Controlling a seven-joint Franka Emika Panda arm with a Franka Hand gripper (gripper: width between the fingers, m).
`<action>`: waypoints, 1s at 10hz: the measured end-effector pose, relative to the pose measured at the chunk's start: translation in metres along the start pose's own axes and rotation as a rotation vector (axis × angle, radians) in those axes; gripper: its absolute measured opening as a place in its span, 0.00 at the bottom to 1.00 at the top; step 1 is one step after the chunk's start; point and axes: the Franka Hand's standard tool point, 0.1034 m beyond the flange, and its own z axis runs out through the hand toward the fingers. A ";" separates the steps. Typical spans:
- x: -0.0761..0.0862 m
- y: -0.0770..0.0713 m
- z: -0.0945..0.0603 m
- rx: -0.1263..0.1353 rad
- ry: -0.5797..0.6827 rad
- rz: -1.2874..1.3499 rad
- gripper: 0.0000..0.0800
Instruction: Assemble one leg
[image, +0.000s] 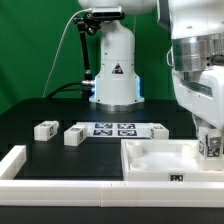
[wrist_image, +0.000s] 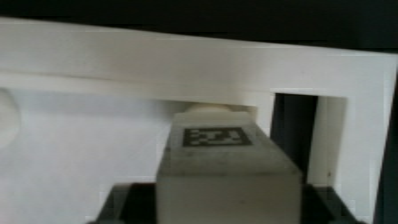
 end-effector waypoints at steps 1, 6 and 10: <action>0.000 0.000 0.000 0.001 0.000 0.074 0.36; -0.002 0.000 -0.002 -0.022 -0.002 -0.096 0.72; -0.006 0.000 -0.001 -0.055 0.038 -0.760 0.81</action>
Offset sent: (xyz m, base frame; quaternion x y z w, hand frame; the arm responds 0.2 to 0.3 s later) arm 0.0000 0.0000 0.0000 0.0000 0.0000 -0.1048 0.9945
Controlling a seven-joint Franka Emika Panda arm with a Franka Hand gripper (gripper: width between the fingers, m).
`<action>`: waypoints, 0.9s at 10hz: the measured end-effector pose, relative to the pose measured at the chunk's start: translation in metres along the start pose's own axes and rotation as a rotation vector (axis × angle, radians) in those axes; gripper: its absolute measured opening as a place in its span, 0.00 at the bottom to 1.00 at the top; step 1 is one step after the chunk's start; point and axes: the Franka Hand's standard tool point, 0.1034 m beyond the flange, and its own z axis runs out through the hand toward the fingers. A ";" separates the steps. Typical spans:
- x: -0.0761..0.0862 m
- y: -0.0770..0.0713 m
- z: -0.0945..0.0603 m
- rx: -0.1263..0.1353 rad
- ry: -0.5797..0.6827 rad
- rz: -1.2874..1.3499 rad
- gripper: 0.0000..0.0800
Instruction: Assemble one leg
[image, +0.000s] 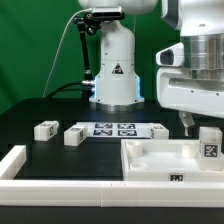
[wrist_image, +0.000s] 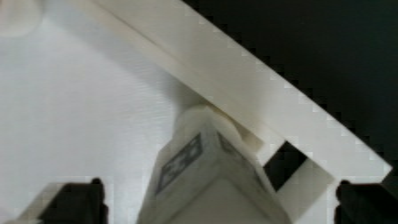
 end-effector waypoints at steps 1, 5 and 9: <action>0.001 -0.001 0.000 -0.003 0.005 -0.166 0.81; 0.005 0.000 0.000 -0.013 0.011 -0.676 0.81; 0.008 0.003 0.000 -0.013 0.011 -0.814 0.47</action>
Offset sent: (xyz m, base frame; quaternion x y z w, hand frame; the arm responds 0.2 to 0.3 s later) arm 0.0062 0.0018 0.0013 -0.0096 -0.0123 -0.3320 0.9431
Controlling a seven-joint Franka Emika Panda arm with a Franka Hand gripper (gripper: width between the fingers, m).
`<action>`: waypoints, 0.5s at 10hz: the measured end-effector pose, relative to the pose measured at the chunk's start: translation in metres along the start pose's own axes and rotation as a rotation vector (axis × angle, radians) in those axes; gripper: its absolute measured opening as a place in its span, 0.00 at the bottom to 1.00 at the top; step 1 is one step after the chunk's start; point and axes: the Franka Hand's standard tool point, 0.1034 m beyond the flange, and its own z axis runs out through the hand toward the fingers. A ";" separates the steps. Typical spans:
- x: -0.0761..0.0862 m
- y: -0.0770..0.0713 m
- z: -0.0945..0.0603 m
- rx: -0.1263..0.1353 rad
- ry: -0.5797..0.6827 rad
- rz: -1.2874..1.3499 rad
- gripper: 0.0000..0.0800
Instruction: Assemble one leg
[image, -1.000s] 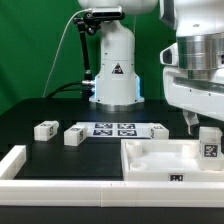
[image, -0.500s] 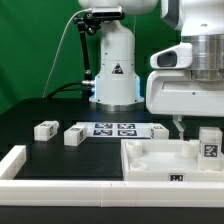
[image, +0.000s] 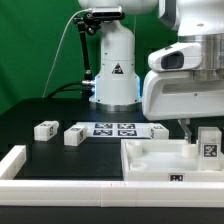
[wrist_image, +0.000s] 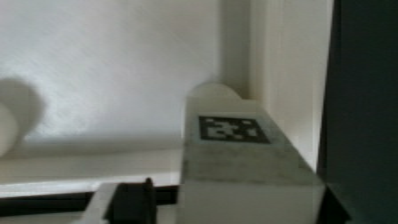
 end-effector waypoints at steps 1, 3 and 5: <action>0.000 0.000 0.000 0.000 0.000 0.000 0.36; 0.000 0.000 0.000 0.002 0.000 0.057 0.36; -0.002 -0.001 0.000 0.022 0.001 0.256 0.36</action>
Offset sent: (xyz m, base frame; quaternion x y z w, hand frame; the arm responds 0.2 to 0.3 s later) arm 0.0000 0.0000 0.0000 0.0000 0.0000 0.0000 1.0000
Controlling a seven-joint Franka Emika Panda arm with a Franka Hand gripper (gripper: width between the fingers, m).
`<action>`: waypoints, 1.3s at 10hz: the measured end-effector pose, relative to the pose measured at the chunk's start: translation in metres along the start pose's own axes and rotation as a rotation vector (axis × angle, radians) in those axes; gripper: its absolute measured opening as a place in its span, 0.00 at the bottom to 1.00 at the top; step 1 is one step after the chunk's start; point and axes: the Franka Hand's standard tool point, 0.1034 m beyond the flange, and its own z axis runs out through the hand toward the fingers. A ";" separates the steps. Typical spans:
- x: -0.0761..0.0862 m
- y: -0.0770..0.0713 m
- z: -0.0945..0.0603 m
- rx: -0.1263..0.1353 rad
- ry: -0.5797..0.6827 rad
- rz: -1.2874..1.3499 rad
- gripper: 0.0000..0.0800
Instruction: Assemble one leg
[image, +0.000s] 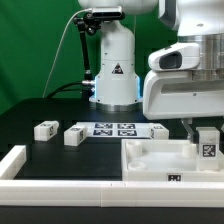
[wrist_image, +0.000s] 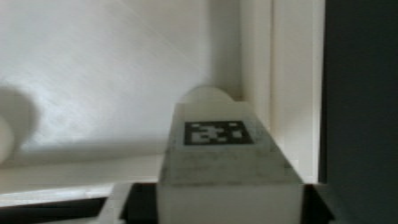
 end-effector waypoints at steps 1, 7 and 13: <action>0.000 0.001 0.000 0.017 0.021 0.185 0.36; -0.001 0.001 0.001 0.099 0.010 1.071 0.36; 0.004 -0.004 0.002 0.112 -0.074 1.517 0.36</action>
Offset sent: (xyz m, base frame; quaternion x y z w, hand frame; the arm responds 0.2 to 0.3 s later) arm -0.0055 -0.0003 -0.0041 0.0151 -0.0132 0.3781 0.9255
